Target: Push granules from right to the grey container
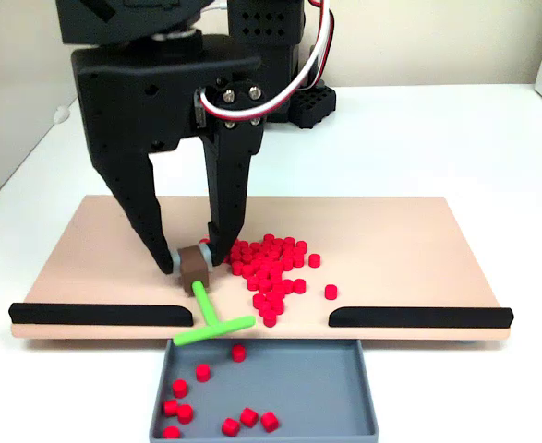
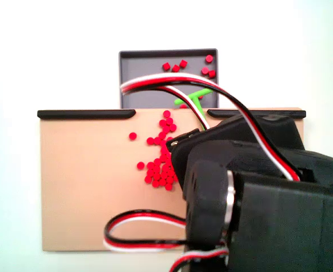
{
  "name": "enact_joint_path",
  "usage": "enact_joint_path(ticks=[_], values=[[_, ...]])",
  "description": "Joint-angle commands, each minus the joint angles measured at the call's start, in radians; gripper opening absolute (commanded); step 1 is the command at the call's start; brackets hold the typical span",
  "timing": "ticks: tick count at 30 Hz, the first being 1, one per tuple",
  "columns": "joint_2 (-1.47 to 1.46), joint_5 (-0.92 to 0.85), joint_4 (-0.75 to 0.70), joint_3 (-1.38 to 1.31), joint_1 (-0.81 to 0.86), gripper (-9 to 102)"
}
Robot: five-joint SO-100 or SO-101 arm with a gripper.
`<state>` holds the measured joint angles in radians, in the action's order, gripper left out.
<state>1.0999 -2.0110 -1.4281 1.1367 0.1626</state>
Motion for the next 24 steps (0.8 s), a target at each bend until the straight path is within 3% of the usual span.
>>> enact_joint_path(ticks=[1,15,24], values=[[0.141,0.067,-0.006,0.002,-0.012,0],[0.802,0.425,-0.034,0.726,-0.101,0],[0.922,0.439,-0.034,0.818,-0.104,0]])
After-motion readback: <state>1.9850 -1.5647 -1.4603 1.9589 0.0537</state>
